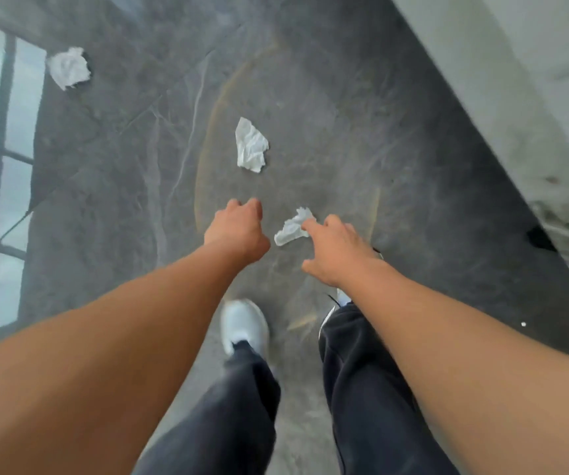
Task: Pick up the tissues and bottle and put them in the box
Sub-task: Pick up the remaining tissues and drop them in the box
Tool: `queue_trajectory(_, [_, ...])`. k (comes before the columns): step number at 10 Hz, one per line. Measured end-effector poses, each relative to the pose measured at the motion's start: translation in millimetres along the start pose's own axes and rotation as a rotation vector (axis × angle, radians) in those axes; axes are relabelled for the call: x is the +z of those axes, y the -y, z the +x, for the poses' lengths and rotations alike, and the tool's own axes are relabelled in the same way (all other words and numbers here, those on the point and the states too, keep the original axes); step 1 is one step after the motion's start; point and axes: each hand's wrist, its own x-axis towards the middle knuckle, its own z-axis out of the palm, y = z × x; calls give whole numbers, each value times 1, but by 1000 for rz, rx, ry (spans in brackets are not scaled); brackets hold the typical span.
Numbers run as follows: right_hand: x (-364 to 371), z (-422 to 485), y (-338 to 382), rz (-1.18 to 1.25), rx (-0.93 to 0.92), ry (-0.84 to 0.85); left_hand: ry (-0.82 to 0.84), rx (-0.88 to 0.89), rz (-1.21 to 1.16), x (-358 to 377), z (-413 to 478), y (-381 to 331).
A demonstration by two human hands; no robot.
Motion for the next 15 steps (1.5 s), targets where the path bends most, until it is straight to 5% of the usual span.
queue_trajectory(3, [58, 132, 1, -211, -9, 11, -182, 110, 96, 19, 166, 11])
queue_trajectory(5, [86, 192, 10, -242, -100, -187, -314, 361, 245, 10, 239, 30])
queue_trajectory(6, [72, 191, 12, -97, -41, -231, -242, 429, 257, -5, 242, 34])
queue_trajectory(8, [22, 155, 23, 129, 68, -355, -108, 354, 266, -19, 192, 36])
queue_trajectory(10, [-2, 94, 19, 405, 352, -514, -5, 478, 386, -17, 114, 35])
queue_trajectory(13, [4, -6, -13, 375, 346, -557, -114, 518, 463, -26, 11, 34])
queue_trajectory(15, [57, -134, -30, 390, 264, -642, -99, 494, 467, 39, -109, 30])
